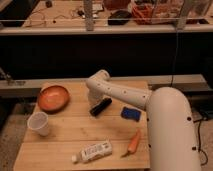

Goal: Push the eraser across the table

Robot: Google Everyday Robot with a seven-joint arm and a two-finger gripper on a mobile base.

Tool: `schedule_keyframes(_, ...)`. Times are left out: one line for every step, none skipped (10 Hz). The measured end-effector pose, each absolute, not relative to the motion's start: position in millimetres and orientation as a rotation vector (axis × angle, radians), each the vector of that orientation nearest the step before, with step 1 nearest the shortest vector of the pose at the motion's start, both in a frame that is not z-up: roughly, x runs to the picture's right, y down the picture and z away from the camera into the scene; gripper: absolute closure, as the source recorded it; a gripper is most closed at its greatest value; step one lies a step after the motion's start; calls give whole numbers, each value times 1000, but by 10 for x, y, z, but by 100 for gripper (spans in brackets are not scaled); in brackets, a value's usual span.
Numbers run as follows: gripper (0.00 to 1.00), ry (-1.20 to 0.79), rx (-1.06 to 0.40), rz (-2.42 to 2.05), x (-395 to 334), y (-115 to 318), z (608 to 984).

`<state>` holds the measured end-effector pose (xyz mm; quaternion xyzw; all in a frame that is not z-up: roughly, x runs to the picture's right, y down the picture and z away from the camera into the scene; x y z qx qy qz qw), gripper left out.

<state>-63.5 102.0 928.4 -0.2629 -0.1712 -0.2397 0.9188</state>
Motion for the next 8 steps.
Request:
schedule_keyframes(100, -354, -540, -494, -631, 1010, 9286)
schedule_keyframes(100, -357, -541, -496, -632, 1008, 9292)
schedule_keyframes(100, -359, -540, -498, -627, 992, 9297)
schedule_keyframes(100, -361, -541, -500, -614, 976, 9312)
schedule_keyframes(100, -362, -542, -500, -604, 970, 9320)
schedule_keyframes(100, -363, -541, -499, -578, 991, 9316)
schedule_keyframes(100, -365, -540, -498, -547, 1034, 9291)
schedule_keyframes(100, -366, -540, -494, -523, 1052, 9284)
